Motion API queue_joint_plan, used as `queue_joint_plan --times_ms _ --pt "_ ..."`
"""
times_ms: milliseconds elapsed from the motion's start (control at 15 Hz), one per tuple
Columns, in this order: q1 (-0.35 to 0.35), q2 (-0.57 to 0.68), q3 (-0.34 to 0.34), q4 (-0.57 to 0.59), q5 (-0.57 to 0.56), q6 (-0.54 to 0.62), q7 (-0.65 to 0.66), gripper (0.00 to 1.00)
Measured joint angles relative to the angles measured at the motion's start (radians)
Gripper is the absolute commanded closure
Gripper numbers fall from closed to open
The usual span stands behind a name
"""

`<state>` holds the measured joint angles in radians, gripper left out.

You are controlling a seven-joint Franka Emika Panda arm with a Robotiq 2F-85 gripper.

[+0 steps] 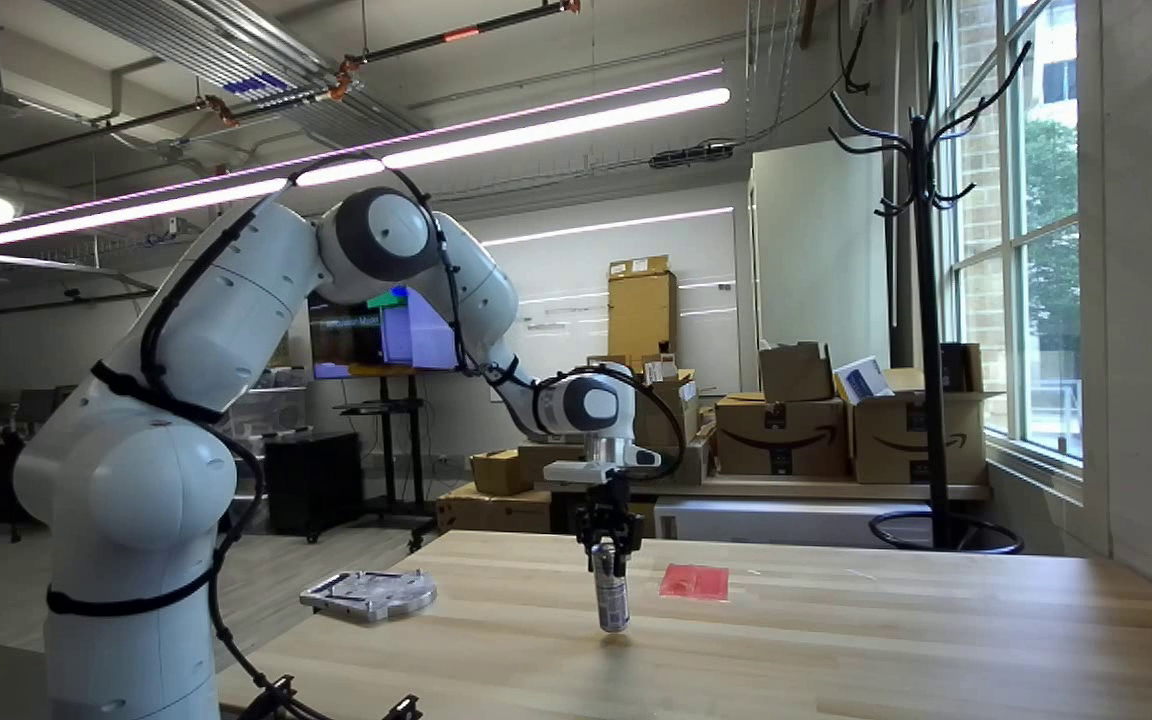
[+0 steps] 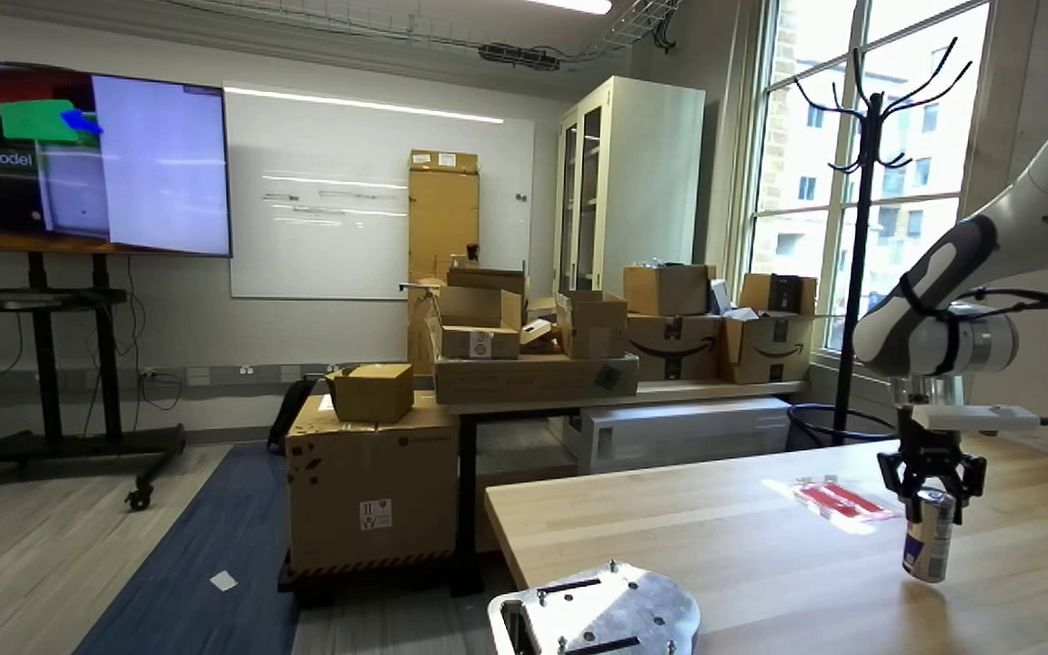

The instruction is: Pick up the red bull can and put it on the metal plate

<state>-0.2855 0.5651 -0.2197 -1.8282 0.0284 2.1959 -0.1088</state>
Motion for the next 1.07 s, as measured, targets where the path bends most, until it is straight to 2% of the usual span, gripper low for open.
queue_joint_plan --times_ms 533,1067 --pt "0.061 -0.214 0.023 -0.069 -0.057 -0.014 -0.008 0.67" --pt "0.221 -0.348 0.129 -0.088 -0.137 -0.056 -0.005 0.67"
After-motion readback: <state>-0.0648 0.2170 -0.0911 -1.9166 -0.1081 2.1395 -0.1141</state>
